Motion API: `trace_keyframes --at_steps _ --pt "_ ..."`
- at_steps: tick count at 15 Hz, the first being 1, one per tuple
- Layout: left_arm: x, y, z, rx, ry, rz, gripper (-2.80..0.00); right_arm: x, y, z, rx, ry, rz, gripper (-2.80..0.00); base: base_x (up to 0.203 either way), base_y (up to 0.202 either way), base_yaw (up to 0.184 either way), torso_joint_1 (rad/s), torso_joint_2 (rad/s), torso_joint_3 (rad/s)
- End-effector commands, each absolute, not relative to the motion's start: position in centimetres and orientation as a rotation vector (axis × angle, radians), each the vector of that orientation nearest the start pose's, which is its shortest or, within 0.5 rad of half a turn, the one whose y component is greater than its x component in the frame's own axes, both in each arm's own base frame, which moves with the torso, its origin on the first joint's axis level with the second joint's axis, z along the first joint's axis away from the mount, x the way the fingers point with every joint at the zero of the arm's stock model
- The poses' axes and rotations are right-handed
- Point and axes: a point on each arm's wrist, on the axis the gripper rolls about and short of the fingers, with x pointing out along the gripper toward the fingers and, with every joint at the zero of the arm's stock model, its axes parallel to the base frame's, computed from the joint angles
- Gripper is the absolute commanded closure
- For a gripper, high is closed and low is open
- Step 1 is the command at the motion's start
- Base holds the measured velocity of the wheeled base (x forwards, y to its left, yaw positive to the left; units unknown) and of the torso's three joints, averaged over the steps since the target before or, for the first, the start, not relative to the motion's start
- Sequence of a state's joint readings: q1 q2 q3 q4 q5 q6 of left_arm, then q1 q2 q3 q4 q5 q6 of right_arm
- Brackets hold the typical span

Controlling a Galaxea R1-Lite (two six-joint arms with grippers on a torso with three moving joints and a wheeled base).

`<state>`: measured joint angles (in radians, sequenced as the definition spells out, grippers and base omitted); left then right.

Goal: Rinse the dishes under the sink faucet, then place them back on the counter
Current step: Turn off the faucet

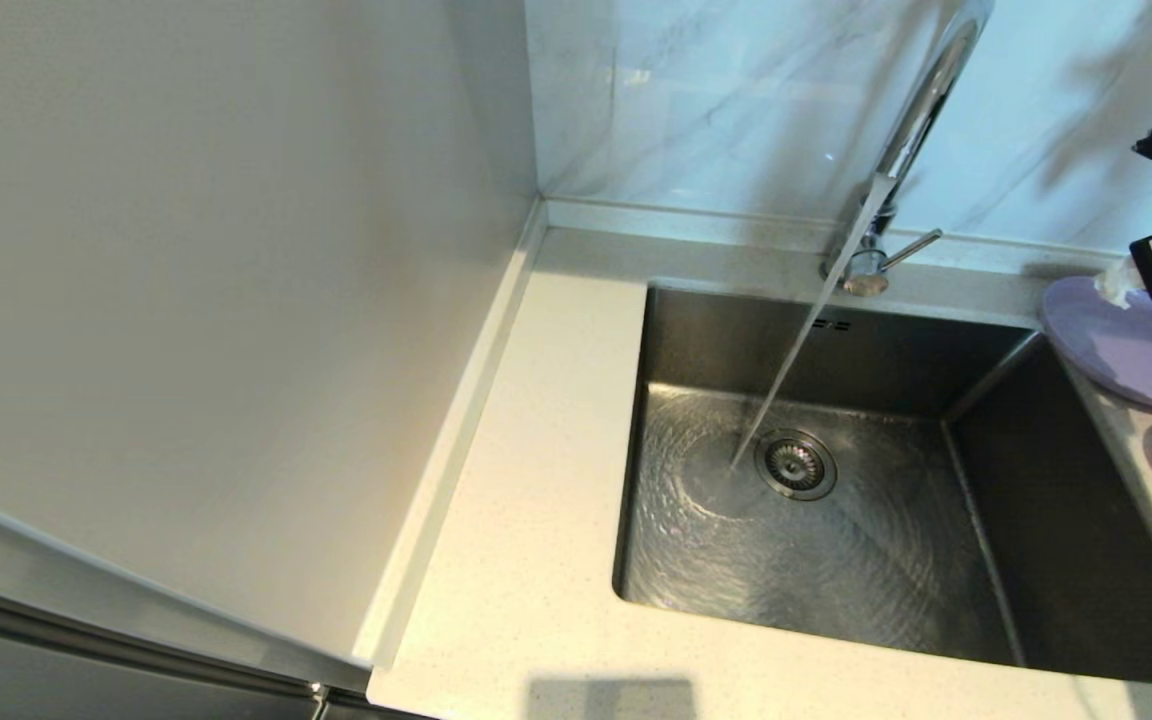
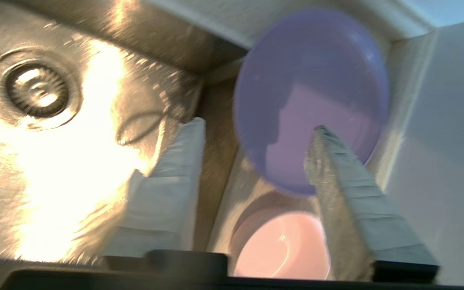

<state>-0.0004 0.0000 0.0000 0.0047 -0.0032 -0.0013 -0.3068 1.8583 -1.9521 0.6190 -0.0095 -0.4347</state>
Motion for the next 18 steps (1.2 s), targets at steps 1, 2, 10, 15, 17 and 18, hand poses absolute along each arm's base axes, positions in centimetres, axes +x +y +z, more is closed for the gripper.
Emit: trace_keyframes --at_steps 1,2,10,15,17,18 --pt "-2.3 0.0 7.5 -0.002 0.005 -0.003 0.00 30.8 -9.6 33.9 -0.333 0.575 -0.148 0.00 0.000 0.000 0.000 0.000 0.00 0.000" --pt "-2.3 0.0 7.5 -0.002 0.005 -0.003 0.00 30.6 -9.4 33.8 -0.321 0.589 -0.109 0.00 0.000 0.000 0.000 0.000 0.00 0.000" --pt "-2.3 0.0 7.5 -0.002 0.005 -0.003 0.00 30.7 -6.7 31.9 0.032 0.692 0.225 0.00 0.000 0.000 0.000 0.000 0.00 0.000" --pt "-2.3 0.0 7.5 -0.002 0.005 -0.003 0.00 32.6 -6.8 30.3 0.432 0.711 0.485 0.00 0.000 0.000 0.000 0.000 0.00 0.000" --pt "-2.3 0.0 7.5 -0.002 0.005 -0.003 0.00 34.0 -7.3 29.3 0.577 0.713 0.605 0.00 0.000 0.000 0.000 0.000 0.00 0.000" --pt "-2.3 0.0 7.5 -0.002 0.005 -0.003 0.00 34.8 -7.6 28.8 0.647 0.714 0.630 0.00 0.000 0.000 0.000 0.000 0.00 0.000"
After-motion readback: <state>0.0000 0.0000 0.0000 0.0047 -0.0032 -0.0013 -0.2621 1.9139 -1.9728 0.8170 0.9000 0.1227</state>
